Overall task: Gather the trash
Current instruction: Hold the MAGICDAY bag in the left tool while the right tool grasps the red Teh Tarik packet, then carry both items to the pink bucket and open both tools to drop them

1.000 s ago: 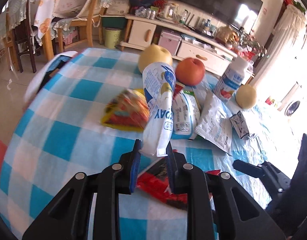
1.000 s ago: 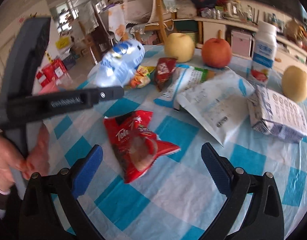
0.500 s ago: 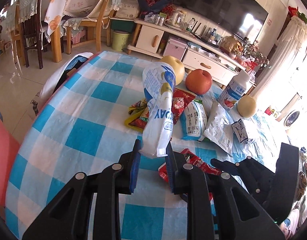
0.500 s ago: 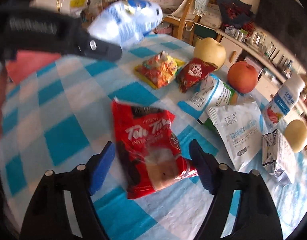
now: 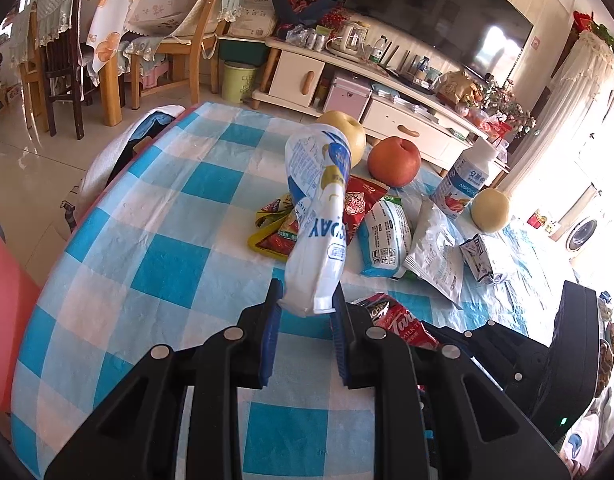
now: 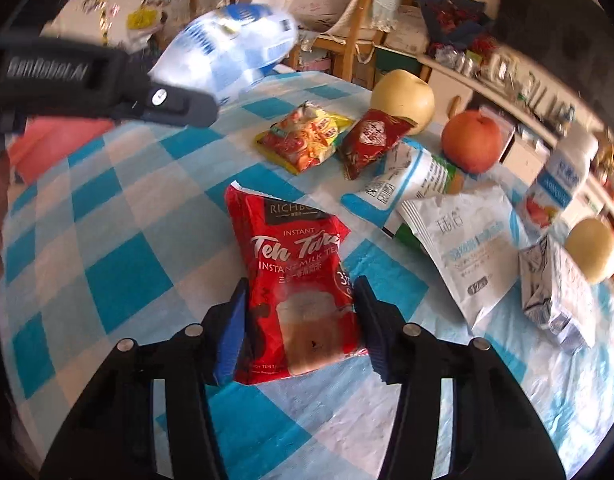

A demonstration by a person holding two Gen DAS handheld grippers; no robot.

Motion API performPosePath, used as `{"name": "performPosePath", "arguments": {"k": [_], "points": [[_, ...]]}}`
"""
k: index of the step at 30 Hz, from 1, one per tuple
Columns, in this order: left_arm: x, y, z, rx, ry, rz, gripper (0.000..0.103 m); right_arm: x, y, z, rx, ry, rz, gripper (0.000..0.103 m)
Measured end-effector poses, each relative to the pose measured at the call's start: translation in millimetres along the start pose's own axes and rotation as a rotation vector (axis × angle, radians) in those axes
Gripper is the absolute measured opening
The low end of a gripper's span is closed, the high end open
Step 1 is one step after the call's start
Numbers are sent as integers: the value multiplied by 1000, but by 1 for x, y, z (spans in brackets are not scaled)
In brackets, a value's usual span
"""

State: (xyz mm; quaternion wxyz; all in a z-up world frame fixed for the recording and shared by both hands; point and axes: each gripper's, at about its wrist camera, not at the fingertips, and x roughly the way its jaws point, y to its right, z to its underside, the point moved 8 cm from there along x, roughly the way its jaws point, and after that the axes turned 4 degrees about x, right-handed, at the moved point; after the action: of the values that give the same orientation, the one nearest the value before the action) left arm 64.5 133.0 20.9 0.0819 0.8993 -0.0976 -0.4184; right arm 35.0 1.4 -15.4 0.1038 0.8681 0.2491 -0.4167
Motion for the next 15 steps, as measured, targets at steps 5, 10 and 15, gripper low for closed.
{"name": "performPosePath", "arguments": {"k": [5, 10, 15], "points": [[-3, 2, -1, 2, 5, 2, 25, -4, 0, 1, 49, 11, -3, 50], [-11, 0, -1, 13, 22, -22, 25, -10, 4, 6, 133, 10, -4, 48], [-21, -6, -2, 20, 48, -58, 25, -22, 5, 10, 202, 7, 3, 48]]}}
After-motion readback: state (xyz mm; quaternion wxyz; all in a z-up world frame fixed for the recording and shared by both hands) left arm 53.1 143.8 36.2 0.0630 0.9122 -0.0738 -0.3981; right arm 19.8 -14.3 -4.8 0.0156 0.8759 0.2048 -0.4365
